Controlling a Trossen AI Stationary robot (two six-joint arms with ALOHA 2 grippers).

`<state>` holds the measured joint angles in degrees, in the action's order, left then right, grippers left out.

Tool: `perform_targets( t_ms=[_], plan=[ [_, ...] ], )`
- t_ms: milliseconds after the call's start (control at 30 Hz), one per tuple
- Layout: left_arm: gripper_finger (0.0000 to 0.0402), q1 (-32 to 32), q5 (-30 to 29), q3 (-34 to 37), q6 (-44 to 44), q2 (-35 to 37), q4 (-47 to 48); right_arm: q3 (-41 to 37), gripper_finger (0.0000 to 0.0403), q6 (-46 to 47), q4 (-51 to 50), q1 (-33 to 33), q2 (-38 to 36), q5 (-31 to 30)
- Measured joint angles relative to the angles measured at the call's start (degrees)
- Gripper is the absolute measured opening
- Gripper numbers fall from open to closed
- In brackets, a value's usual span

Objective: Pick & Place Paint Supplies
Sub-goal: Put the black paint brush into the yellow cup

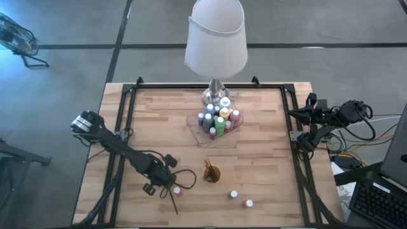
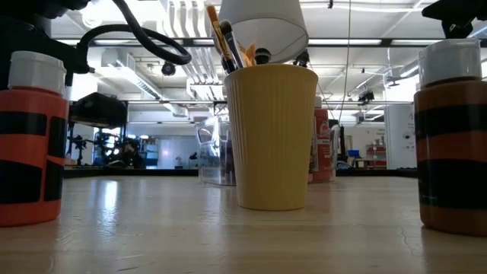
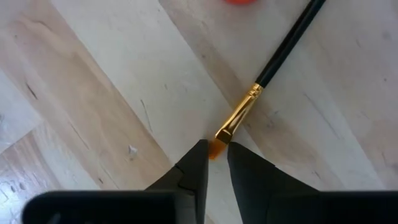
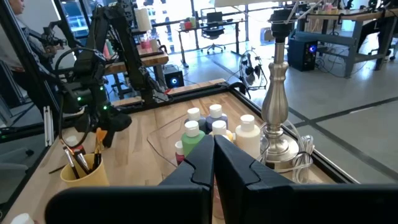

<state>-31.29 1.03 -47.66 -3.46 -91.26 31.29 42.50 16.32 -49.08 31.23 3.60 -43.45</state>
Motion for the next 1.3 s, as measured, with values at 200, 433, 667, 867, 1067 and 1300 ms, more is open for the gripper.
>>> perform_targets(
  t_ms=[200,433,667,867,1067,1300],
  plan=[
    [0.0029,0.0,0.5,0.0,0.0,0.0,0.0,0.0,0.0008,0.0,0.0,0.0,0.0,0.0],
    [0.0006,0.0,0.6,0.1,0.0,0.0,-0.1,0.0,0.0008,0.0,0.0,0.0,0.0,0.0],
    [0.0003,0.0,0.5,0.1,-0.1,0.0,-0.5,0.0,0.0008,0.0,0.0,0.0,0.0,0.0],
    [0.0002,-0.1,0.9,0.3,0.1,0.9,-0.7,0.0,0.0008,0.0,0.0,0.0,0.0,0.0],
    [0.0001,-0.4,1.4,-0.1,0.8,3.8,-0.4,0.0,0.0008,0.0,0.0,0.0,0.0,0.0],
    [0.0001,-1.0,1.2,-2.1,1.7,7.0,3.9,0.0,0.0008,0.0,0.0,0.0,0.0,0.0]
  ],
)
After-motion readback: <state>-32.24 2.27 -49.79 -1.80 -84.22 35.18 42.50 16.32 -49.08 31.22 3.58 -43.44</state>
